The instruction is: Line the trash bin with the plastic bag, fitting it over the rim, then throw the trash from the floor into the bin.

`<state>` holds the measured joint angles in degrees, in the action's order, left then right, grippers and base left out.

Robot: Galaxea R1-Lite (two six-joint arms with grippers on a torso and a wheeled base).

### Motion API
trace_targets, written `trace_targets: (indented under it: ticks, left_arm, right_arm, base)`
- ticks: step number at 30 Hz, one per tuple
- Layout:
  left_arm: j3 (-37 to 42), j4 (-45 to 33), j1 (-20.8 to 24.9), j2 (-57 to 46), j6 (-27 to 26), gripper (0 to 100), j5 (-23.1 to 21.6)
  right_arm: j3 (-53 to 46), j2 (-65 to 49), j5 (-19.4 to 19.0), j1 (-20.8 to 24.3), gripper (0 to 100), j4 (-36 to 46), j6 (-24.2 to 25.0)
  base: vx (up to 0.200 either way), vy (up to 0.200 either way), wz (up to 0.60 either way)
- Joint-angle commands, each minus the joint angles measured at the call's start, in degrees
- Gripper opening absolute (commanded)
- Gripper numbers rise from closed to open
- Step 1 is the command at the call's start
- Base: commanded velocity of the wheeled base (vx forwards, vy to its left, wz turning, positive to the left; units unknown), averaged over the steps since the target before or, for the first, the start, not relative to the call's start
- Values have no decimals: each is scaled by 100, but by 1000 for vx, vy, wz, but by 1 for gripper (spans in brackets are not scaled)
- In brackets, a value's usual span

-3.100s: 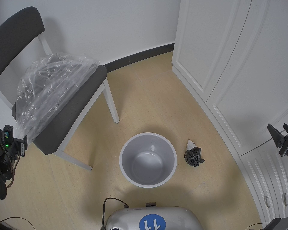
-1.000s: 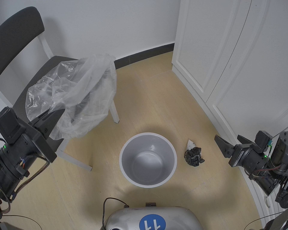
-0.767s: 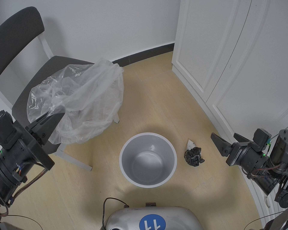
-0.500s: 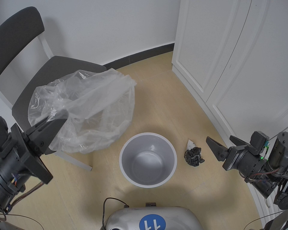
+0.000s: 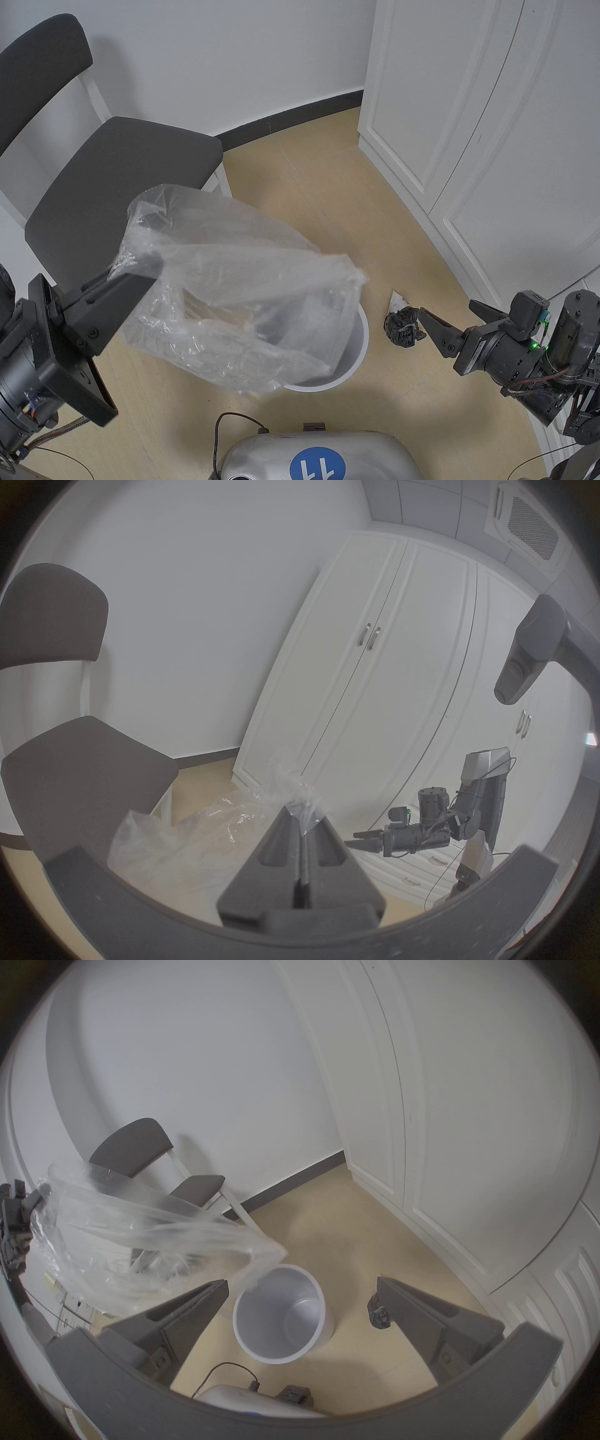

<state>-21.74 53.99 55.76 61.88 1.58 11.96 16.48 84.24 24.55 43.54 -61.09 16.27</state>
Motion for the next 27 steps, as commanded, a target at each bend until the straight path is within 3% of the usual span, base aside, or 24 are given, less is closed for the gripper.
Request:
trace_targets:
  ticks: [1, 11, 27]
  left_arm:
    - [-24, 6, 31, 44, 17, 0, -1]
    - [-50, 6, 163, 87, 158, 0, -1]
    - [-85, 15, 251, 17, 167, 0, -1]
  right_arm:
    - [-66, 137, -3, 22, 100, 0, -1]
    - [-321, 58, -196, 181, 100, 18, -19]
    - [-681, 427, -460, 1095, 100, -17, 34]
  base:
    - [0, 0, 0]
    - [0, 0, 0]
    - [0, 0, 0]
